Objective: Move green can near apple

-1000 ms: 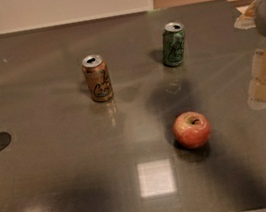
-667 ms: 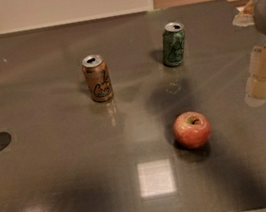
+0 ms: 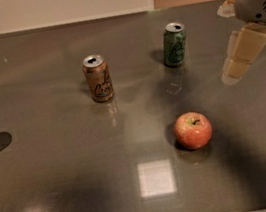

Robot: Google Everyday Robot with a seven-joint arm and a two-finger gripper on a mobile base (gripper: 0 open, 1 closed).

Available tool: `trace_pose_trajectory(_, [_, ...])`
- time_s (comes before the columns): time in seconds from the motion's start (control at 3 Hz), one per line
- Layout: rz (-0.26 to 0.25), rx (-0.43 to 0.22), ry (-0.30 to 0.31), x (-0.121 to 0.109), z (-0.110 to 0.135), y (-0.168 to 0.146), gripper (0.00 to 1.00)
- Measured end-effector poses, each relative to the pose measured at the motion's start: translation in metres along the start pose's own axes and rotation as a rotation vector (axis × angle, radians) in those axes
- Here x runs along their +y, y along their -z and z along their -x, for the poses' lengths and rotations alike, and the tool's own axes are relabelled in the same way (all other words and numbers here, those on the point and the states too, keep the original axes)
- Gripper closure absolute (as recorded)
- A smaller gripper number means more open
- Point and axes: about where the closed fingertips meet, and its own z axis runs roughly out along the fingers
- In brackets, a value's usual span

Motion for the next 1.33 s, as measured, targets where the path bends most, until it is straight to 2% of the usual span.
trace_pose_trajectory(0.67, [-0.018, -0.12, -0.051, -0.066, 0.027, -0.038, 0.0])
trace_pose_trajectory(1.33, [-0.013, -0.189, -0.161, -0.128, 0.046, -0.084, 0.0])
